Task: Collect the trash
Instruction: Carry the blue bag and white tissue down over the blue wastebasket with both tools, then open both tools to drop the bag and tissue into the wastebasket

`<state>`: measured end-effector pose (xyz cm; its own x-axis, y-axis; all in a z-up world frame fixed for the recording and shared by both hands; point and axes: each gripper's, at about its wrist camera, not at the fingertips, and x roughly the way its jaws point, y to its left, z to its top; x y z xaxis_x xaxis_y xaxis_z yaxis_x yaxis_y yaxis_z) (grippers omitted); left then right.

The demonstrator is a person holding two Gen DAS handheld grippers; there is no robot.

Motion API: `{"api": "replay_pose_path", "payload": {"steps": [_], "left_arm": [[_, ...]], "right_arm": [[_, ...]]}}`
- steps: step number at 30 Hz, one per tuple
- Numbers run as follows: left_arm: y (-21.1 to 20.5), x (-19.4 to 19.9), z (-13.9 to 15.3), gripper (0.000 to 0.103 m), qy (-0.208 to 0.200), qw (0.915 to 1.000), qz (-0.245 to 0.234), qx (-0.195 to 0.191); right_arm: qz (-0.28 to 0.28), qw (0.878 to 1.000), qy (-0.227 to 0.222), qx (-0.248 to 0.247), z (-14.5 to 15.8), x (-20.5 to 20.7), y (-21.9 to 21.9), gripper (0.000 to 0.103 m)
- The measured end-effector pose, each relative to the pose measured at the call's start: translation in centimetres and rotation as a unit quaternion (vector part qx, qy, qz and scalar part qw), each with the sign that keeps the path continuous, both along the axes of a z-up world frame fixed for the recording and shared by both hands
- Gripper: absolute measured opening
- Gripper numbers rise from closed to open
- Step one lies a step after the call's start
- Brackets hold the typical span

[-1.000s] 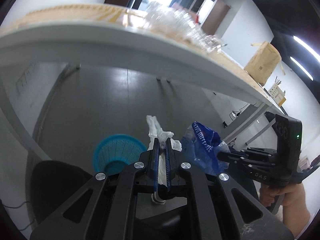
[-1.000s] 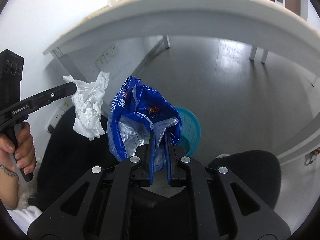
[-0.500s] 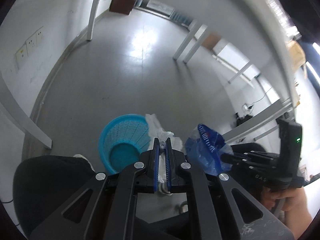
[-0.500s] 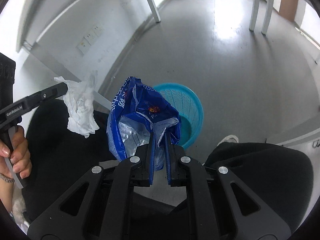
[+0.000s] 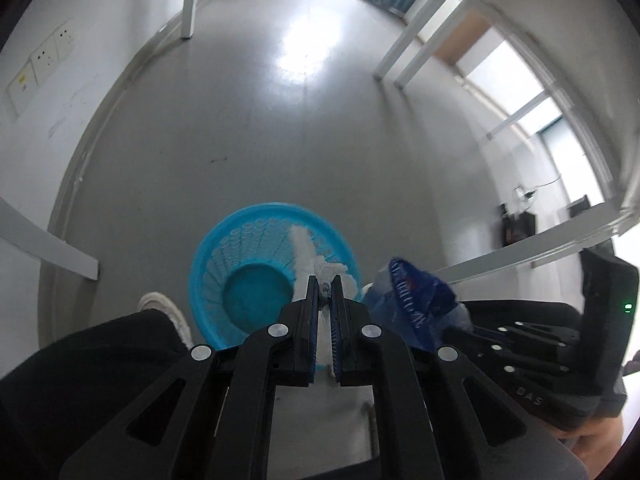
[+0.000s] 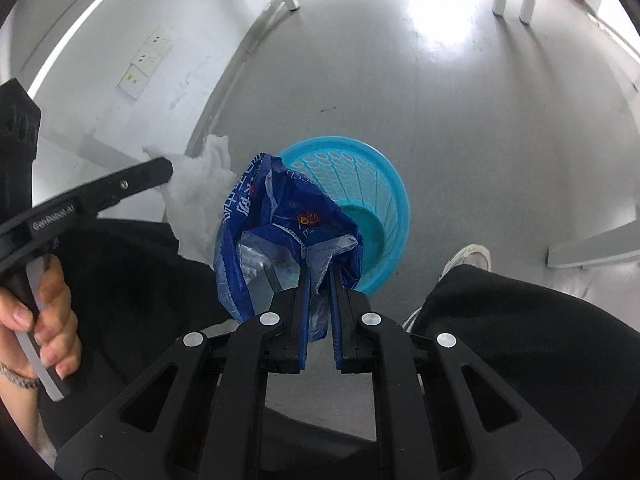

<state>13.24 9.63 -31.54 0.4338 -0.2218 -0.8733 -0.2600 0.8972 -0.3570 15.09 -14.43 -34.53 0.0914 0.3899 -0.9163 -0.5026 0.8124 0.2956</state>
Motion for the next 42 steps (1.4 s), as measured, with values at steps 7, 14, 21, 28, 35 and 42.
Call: {"api": "replay_pose_path", "payload": {"steps": [7, 14, 21, 28, 35, 42], "left_arm": [[0.2, 1.9, -2.1, 0.005, 0.040, 0.9991, 0.010, 0.008], [0.5, 3.8, -4.2, 0.005, 0.087, 0.9954, 0.026, 0.030], [0.0, 4.7, -5.2, 0.005, 0.115, 0.9918, 0.027, 0.047], [0.0, 4.7, -5.2, 0.005, 0.114, 0.9917, 0.032, 0.050], [0.4, 4.4, -4.2, 0.048, 0.087, 0.9939, 0.048, 0.048], [0.5, 2.9, -2.4, 0.050, 0.054, 0.9954, 0.056, 0.055]], "right_arm": [[-0.024, 0.999, 0.035, -0.005, -3.2, 2.7, 1.3, 0.008], [-0.034, 0.996, 0.069, -0.038, -6.6, 5.3, 2.2, 0.008], [-0.038, 0.994, 0.089, -0.054, -9.2, 6.3, 2.6, 0.008], [-0.036, 0.993, 0.098, -0.047, -9.6, 6.6, 2.5, 0.011], [-0.031, 0.995, 0.083, -0.050, -9.3, 6.2, 2.7, 0.030], [-0.034, 0.996, 0.062, -0.045, -7.7, 5.0, 2.1, 0.036]]}}
